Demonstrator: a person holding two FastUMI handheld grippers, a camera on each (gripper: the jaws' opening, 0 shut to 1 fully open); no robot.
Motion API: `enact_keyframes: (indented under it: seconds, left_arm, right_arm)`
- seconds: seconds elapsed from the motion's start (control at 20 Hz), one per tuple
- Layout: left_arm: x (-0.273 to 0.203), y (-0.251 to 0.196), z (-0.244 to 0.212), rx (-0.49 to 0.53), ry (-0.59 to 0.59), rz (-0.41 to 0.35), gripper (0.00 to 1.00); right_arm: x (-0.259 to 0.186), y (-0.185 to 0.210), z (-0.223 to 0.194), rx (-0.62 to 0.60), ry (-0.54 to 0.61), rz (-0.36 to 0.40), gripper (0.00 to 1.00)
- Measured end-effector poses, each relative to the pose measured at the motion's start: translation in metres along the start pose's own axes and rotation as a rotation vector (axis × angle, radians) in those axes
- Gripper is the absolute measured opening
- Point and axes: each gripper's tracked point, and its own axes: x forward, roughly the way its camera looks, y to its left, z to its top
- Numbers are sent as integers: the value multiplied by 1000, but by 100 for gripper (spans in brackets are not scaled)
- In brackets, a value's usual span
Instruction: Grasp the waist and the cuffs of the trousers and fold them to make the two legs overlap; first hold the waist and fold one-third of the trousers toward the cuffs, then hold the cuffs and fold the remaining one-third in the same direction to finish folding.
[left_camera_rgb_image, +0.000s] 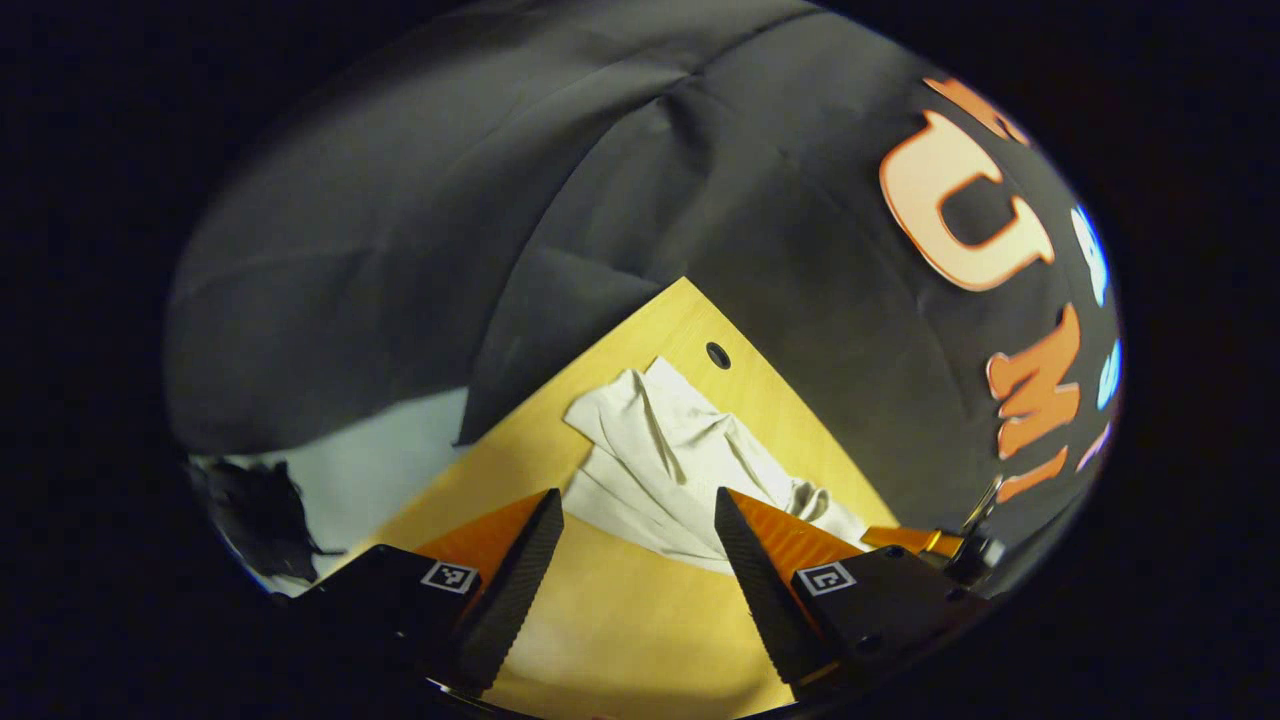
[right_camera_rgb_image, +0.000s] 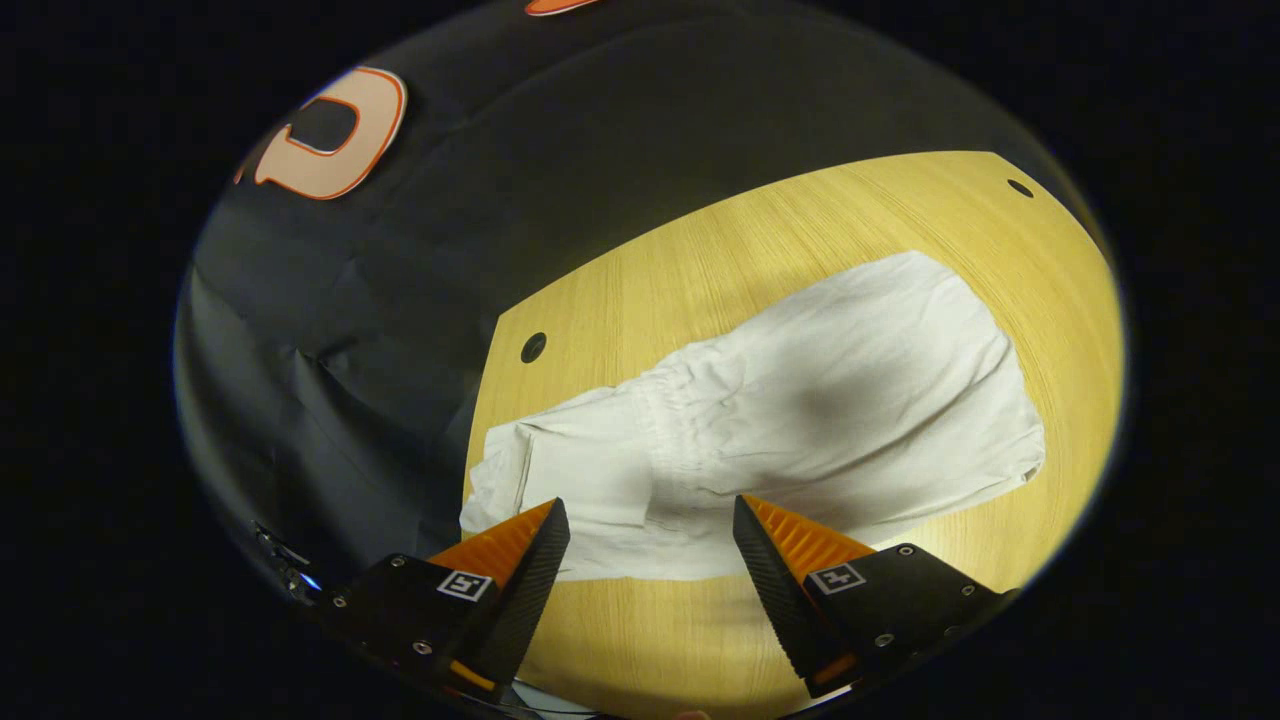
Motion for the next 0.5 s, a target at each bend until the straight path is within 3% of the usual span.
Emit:
enact_keyframes:
  seconds: [0.25,0.5]
  left_arm:
    - [3,-6,-41,-236,100,-64,100]
    - [36,10,-56,-357,128,-22,100]
  right_arm:
    - [-16,-40,7,83,21,-9,99]
    - [-30,-69,15,141,17,-9,99]
